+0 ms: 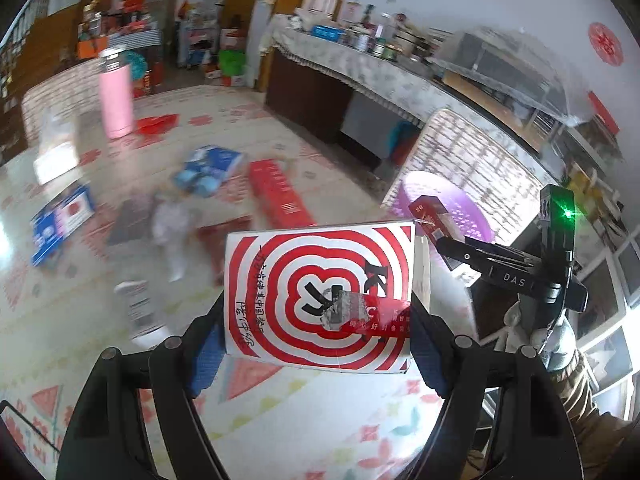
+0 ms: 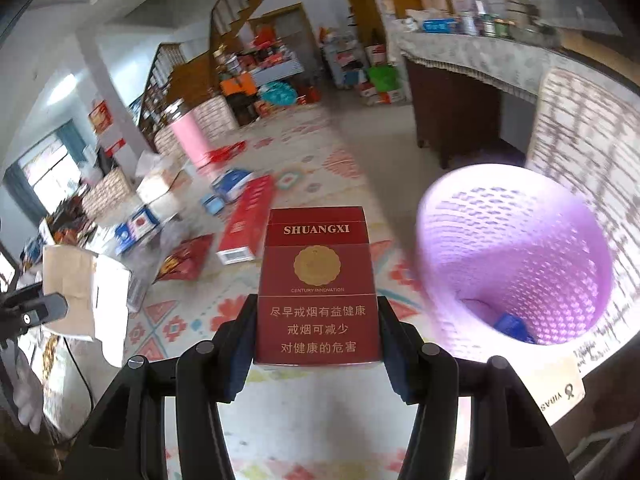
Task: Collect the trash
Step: 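Drop the red cigarette box from the right gripper while the left drops the target box into the basket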
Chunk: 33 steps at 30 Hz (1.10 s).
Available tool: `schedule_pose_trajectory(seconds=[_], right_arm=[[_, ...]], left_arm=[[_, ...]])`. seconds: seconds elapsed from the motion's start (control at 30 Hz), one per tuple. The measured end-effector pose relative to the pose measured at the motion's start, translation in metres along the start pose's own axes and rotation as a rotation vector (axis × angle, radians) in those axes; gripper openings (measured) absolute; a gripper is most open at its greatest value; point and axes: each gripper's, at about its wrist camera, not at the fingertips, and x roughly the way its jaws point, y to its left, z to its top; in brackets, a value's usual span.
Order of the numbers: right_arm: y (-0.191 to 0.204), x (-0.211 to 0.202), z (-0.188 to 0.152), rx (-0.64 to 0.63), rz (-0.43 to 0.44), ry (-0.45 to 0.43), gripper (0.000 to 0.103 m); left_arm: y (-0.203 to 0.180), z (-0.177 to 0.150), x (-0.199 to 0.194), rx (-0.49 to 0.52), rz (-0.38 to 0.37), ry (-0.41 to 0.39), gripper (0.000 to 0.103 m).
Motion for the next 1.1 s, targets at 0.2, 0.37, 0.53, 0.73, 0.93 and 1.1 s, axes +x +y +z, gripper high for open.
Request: schedule_pose_trajectory(seconds=[0.2, 0.37, 0.53, 0.73, 0.93, 1.1], right_arm=[[-0.048, -0.022, 0.005, 0.086, -0.051, -0.044, 0.06], [-0.081, -0.034, 0.014, 0.132, -0.09, -0.072, 0.06], [-0.108, -0.032, 0.025, 0.169, -0.122, -0.084, 0.061], [-0.14, -0.021, 0.039, 0.225, -0.14, -0.083, 0.076], [-0.154, -0.043, 0.023, 0.269, -0.142, -0.109, 0.077], [-0.164, -0.082, -0.007, 0.283, -0.184, -0.137, 0.081]], left_arm=[[-0.044, 0.034, 0.036, 0.033, -0.086, 0.019, 0.079], [-0.08, 0.07, 0.077, 0.04, -0.162, 0.041, 0.079], [-0.106, 0.1, 0.125, 0.014, -0.216, 0.081, 0.079], [-0.123, 0.121, 0.173, -0.017, -0.254, 0.114, 0.079], [-0.134, 0.105, 0.17, 0.017, -0.245, 0.145, 0.079], [-0.12, 0.092, 0.15, 0.001, -0.229, 0.133, 0.079]])
